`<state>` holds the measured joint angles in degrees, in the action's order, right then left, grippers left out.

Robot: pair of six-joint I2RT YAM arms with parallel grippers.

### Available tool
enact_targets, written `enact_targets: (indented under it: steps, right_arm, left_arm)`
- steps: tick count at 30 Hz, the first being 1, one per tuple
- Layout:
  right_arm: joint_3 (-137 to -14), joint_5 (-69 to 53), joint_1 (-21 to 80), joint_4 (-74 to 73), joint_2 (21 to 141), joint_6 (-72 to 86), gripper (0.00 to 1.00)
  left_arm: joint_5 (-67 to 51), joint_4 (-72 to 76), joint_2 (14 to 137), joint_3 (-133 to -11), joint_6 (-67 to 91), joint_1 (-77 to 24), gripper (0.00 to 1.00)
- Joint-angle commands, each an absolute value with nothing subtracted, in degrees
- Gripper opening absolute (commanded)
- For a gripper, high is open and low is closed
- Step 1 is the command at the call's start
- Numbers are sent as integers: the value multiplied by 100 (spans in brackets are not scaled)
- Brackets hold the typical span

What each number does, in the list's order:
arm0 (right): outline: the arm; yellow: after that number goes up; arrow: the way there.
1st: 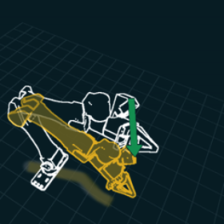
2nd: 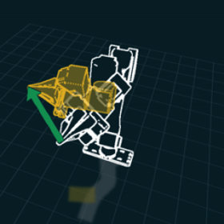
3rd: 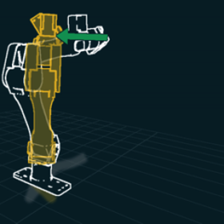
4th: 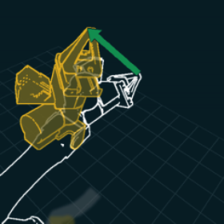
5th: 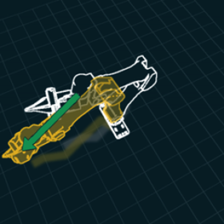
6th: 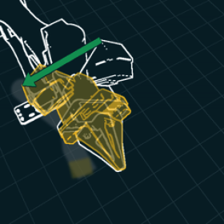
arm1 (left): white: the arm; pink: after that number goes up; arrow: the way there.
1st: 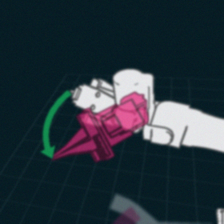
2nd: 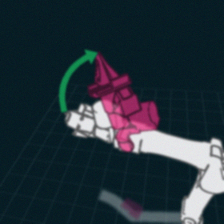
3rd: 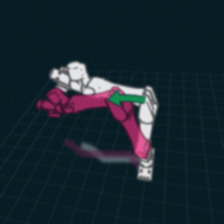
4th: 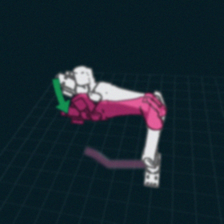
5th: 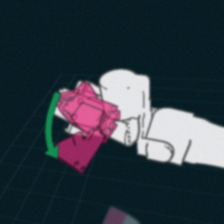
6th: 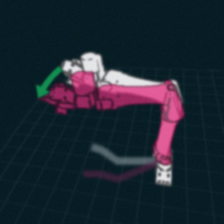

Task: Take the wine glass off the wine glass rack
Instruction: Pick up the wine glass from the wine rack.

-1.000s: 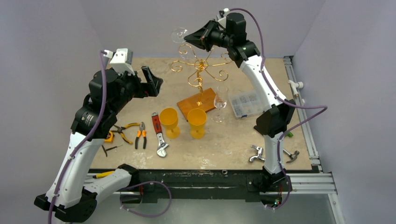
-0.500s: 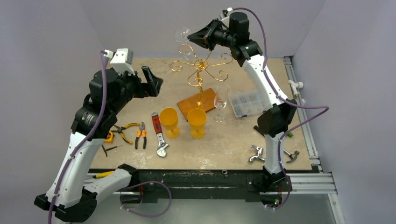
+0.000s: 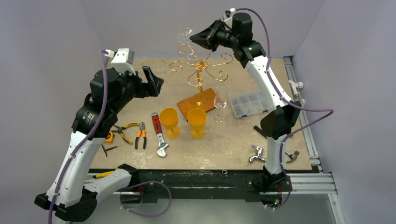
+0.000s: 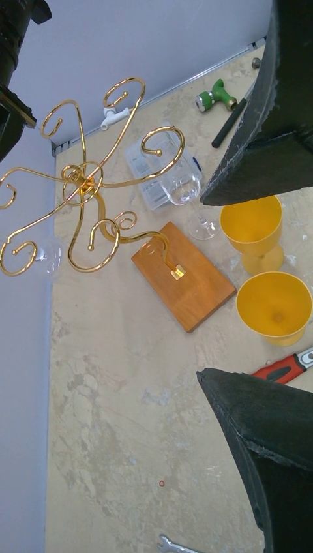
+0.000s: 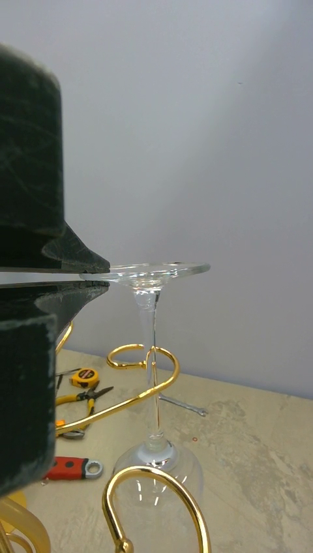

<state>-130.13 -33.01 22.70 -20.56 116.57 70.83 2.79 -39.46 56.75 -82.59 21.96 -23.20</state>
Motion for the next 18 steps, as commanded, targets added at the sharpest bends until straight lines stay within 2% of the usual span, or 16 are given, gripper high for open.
enact_targets:
  steps: [1, 18]
  right_arm:
    - [-13004, -3400, 2226, -1549, 11082, 6987, 0]
    - [-12512, -3441, 2233, -1508, 10680, 6987, 0]
  left_arm:
    - [161, -3723, 5669, -8319, 2284, -2268, 92]
    - [-35, -3517, 5886, -8493, 2517, -2263, 92]
